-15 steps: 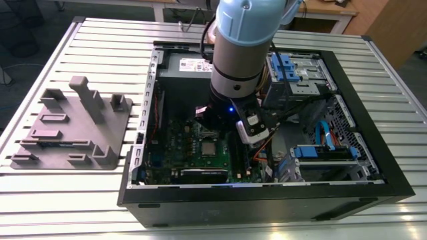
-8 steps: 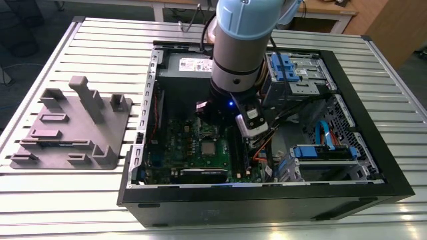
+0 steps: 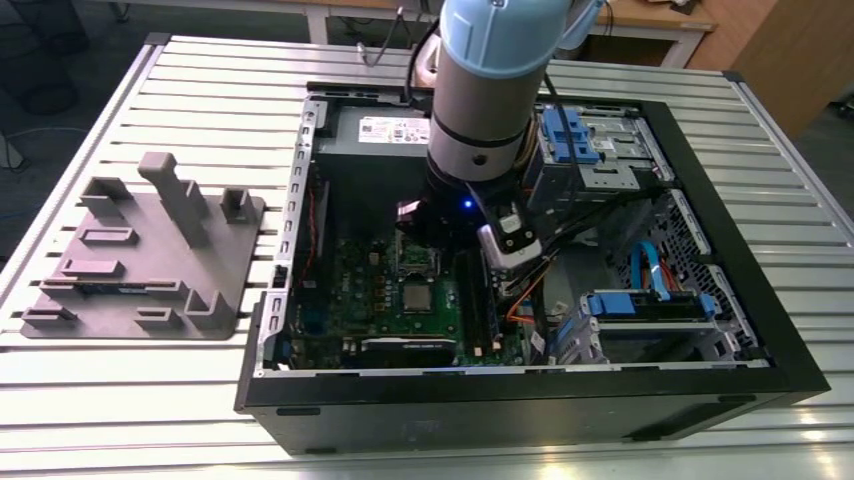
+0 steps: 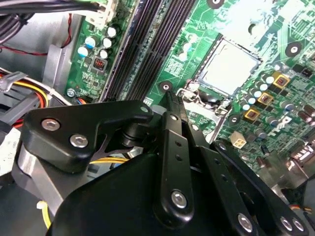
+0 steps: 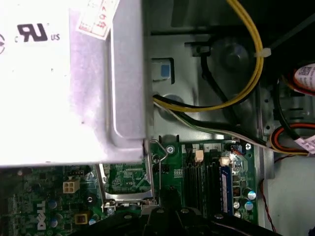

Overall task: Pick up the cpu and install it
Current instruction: 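Close the cpu cover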

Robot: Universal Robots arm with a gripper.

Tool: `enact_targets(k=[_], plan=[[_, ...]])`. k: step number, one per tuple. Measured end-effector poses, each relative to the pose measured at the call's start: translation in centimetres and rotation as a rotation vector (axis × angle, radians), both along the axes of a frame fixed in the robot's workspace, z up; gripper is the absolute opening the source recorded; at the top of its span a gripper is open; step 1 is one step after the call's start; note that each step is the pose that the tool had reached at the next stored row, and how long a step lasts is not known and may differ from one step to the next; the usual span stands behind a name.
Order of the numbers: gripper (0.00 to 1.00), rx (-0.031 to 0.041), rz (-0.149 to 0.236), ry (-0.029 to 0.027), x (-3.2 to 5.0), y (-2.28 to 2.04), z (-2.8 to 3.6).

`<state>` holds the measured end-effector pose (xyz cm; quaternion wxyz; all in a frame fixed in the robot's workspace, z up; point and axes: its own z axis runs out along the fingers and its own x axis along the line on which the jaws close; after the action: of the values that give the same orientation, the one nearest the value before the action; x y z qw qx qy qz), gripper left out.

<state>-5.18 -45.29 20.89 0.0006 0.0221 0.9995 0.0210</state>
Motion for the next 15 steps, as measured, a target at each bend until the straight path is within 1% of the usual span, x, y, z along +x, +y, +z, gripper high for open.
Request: enact_targets(k=[6, 8, 10, 15], plan=[[0.11, 0.0001, 0.062, 0.0001, 0.0, 0.02, -0.19], [0.11, 0.0032, 0.079, -0.0001, 0.01, 0.02, -0.21], [0.11, 0.0062, 0.09, -0.0005, 0.02, 0.07, -0.22], [0.11, 0.0074, 0.107, -0.0004, 0.03, 0.4, -0.23]])
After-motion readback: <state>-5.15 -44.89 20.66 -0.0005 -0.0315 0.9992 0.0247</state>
